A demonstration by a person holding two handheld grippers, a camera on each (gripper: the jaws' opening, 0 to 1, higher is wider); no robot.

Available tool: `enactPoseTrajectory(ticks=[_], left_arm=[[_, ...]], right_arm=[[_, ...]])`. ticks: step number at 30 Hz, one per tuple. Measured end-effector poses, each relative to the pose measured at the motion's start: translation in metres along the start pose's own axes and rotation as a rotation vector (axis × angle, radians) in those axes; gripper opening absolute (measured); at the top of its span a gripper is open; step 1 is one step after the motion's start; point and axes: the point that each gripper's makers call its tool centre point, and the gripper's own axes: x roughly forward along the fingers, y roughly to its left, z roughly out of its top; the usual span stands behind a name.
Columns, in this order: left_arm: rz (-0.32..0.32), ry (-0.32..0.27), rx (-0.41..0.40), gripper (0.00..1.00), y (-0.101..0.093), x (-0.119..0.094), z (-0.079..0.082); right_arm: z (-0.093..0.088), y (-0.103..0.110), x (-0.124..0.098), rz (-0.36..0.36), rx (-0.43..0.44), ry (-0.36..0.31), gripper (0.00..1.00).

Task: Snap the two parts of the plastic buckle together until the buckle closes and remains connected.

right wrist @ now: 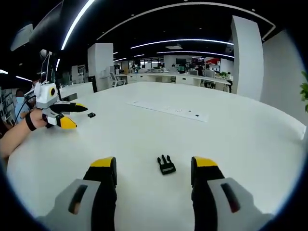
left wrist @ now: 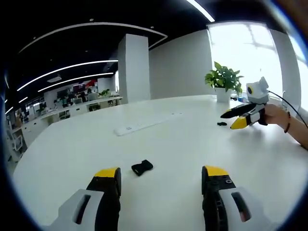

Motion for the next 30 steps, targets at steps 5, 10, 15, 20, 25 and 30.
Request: enactPoseTrajectory(ticks=[5,10,15,20,25,30], left_arm=[[0.001,0.001,0.0,0.69,0.001,0.0,0.0],[-0.002,-0.003,-0.007,0.69,0.002,0.001,0.001],[-0.001,0.0,-0.011,0.69,-0.006,-0.003,-0.003],[-0.002,0.015,-0.025,0.69,-0.008,-0.005,-0.007],[-0.007,0.008,-0.03,0.69,-0.01,-0.006,-0.008],[-0.014,0.011,-0.033,0.69,-0.012,-0.006,-0.009]], right_arm=[[-0.002,-0.001,-0.001,-0.004,-0.001,0.004,0.62],[-0.003,-0.001,0.0,-0.004,-0.003,0.009,0.62],[-0.005,-0.001,0.0,-0.004,-0.003,0.015,0.62],[-0.005,0.0,0.0,-0.002,-0.001,0.016,0.62],[-0.004,-0.001,0.0,-0.003,0.004,0.008,0.62],[-0.003,-0.001,0.002,0.004,-0.002,0.006,0.6]])
